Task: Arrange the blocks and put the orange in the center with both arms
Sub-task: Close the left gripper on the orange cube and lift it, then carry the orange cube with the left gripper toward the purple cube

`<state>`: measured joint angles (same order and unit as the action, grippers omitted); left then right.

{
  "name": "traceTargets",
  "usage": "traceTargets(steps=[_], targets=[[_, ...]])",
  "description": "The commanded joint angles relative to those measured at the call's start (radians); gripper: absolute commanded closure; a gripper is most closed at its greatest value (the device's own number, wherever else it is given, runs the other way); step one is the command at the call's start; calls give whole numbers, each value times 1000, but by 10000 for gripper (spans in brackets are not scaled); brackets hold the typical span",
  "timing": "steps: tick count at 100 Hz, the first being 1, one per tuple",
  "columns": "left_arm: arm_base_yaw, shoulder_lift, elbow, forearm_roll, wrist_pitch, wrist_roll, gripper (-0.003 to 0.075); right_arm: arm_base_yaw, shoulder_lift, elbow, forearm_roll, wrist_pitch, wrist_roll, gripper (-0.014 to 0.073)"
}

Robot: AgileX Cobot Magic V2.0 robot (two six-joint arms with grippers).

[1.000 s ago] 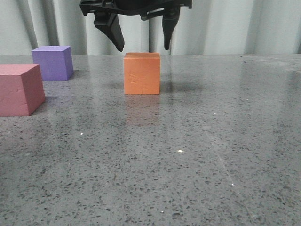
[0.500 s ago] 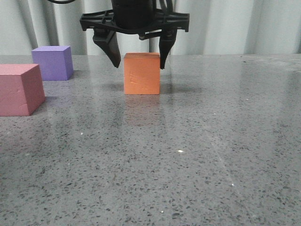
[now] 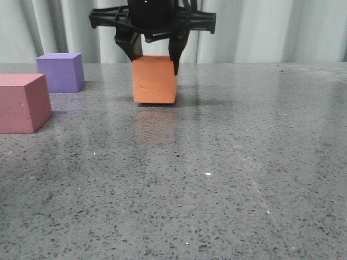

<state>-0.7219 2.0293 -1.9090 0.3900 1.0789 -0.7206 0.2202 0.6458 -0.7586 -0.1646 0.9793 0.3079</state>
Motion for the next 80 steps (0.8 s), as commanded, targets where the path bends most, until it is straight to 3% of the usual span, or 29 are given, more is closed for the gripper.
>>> traceTargets(steps=[1,39,80], targets=[[-6,-76,-57,69,16,-11,668,-5,0,-23,-13,-67,-8,45],[-4,-176,-63,248,177,-13,668,-5,0,-23,-13,-87,-8,45],[24,-207,-63,229,190,-5,666,-5,0,-23,-13,-82,-8,45]])
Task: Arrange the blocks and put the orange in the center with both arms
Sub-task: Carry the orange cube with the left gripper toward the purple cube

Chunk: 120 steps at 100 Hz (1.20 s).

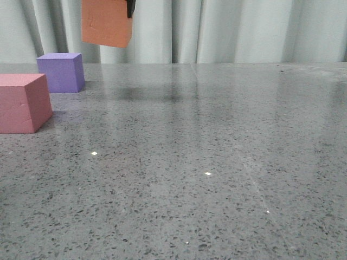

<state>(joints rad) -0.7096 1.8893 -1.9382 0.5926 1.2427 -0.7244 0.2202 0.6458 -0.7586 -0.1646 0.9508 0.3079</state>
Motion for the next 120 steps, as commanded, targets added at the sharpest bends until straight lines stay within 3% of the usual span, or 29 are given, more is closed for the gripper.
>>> traceTargets(steps=[1,62,120], targets=[[14,-67,-34,24,26,4,666,-5,0,-23,-13,-54,-8,45],[110,-71,-22,-62,26,124,666,-5,0,-23,-13,-53,-8,45],[197,-196,207,-118,-65,141,666,-5,0,-23,-13,-54,-8,45]])
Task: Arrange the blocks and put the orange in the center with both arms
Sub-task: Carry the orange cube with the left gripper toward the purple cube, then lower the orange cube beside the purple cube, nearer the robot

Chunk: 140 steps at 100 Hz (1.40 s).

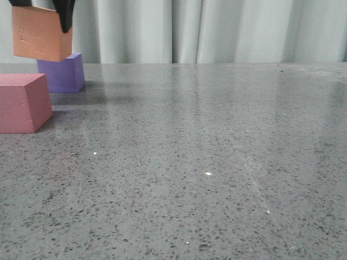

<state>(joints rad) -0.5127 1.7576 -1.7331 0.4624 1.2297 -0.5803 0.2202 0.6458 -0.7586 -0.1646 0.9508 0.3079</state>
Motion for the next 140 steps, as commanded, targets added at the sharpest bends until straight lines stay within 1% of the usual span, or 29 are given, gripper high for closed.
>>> traceTargets(steps=[1,35,57,80,140], targets=[[0,-66,4,9,-54,-3,666,-5,0,-23,-13,-54,-8,45],[0,-72,41,5,-103,-34,666,-5,0,-23,-13,-42,-8,45],[50,-72,71,-61,-142,-37,666,-5,0,-23,-13,-31,-8,45],[59,-72,87,-63,-178,-37,666,-5,0,-23,-13,-31,-8,45],[59,-64,91,-59,-188,-29,666,-5,0,-23,-13,-27,-8,45]])
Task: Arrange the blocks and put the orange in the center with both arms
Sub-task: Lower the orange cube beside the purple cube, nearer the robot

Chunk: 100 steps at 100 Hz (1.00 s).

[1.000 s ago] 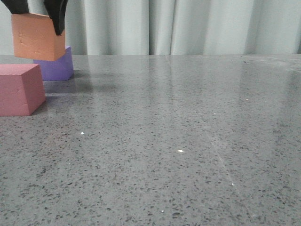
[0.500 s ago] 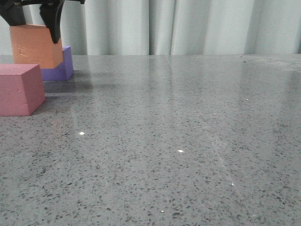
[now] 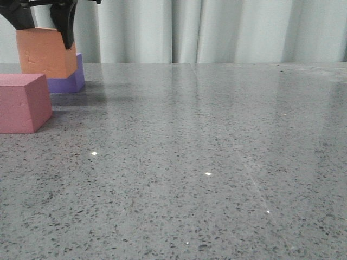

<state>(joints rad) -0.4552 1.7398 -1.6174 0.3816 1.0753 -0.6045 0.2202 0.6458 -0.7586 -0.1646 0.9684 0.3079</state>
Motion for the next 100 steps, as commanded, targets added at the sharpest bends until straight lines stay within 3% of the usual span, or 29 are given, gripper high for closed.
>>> traceTargets(steps=[1,100], targets=[[1,-47,-25,21,-33,-4,666,-5,0,-23,-13,-45,-8,45],[32,-46,44,-11,-116,-4,666,-5,0,-23,-13,-40,-8,45]])
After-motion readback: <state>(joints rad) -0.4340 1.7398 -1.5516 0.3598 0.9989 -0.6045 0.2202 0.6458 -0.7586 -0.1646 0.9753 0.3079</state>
